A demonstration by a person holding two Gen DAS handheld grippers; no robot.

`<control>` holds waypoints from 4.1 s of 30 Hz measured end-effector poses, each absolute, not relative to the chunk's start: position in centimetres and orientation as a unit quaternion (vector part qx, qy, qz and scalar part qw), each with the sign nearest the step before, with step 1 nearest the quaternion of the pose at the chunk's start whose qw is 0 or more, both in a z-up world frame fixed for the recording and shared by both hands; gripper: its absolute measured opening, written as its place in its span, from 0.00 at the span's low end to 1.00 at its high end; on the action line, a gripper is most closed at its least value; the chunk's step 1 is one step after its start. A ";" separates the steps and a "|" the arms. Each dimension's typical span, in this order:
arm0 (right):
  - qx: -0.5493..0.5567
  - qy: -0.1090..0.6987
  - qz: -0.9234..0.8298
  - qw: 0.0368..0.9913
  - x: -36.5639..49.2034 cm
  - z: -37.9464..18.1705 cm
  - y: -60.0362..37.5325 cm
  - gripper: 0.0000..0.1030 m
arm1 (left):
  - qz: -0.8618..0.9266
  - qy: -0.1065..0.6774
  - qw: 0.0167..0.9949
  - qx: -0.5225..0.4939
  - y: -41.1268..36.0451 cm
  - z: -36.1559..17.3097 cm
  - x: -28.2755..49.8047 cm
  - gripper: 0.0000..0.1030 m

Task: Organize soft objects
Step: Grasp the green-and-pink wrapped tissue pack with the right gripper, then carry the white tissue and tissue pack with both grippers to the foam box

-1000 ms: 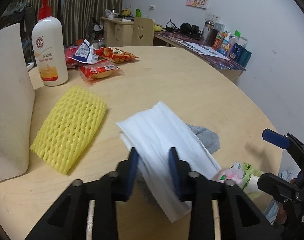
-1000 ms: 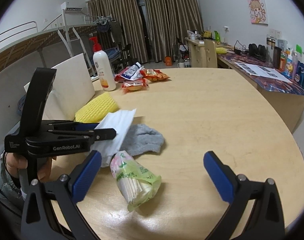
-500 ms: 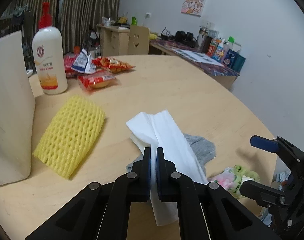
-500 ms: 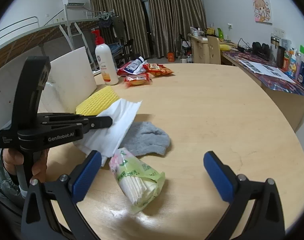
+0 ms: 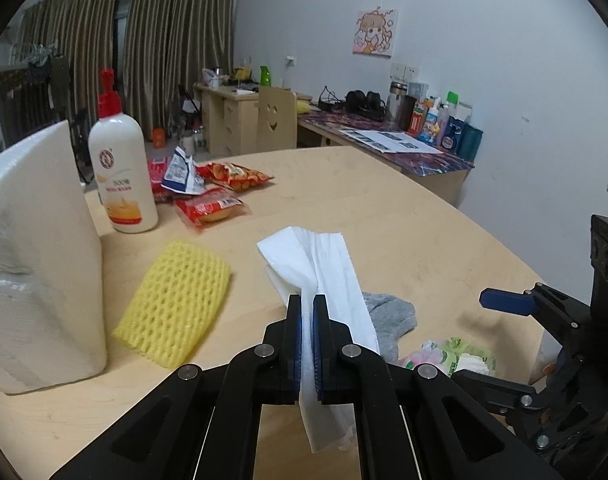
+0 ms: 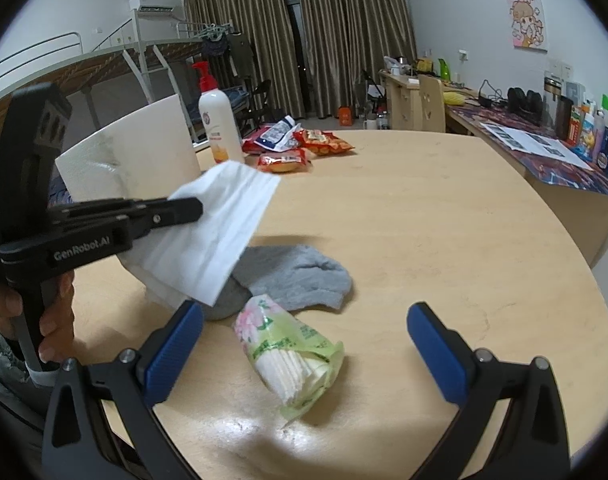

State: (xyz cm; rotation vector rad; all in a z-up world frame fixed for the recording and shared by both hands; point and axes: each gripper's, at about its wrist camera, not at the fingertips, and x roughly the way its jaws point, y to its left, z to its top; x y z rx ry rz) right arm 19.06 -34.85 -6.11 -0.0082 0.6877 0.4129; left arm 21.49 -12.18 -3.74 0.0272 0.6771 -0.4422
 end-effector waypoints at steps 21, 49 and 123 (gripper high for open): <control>-0.080 0.384 0.216 0.894 19.5 -8.7 -33.4 0.64 | -0.201 0.327 0.923 -0.003 -10.8 -3.8 20.0 0.05; -0.045 0.310 0.229 0.922 16.0 -4.0 -34.2 0.36 | -0.192 0.280 0.941 -0.003 -10.1 0.1 16.2 0.05; -0.024 0.161 0.376 0.912 15.4 5.0 -20.0 0.36 | -0.005 0.153 0.988 0.003 6.2 8.6 5.6 0.05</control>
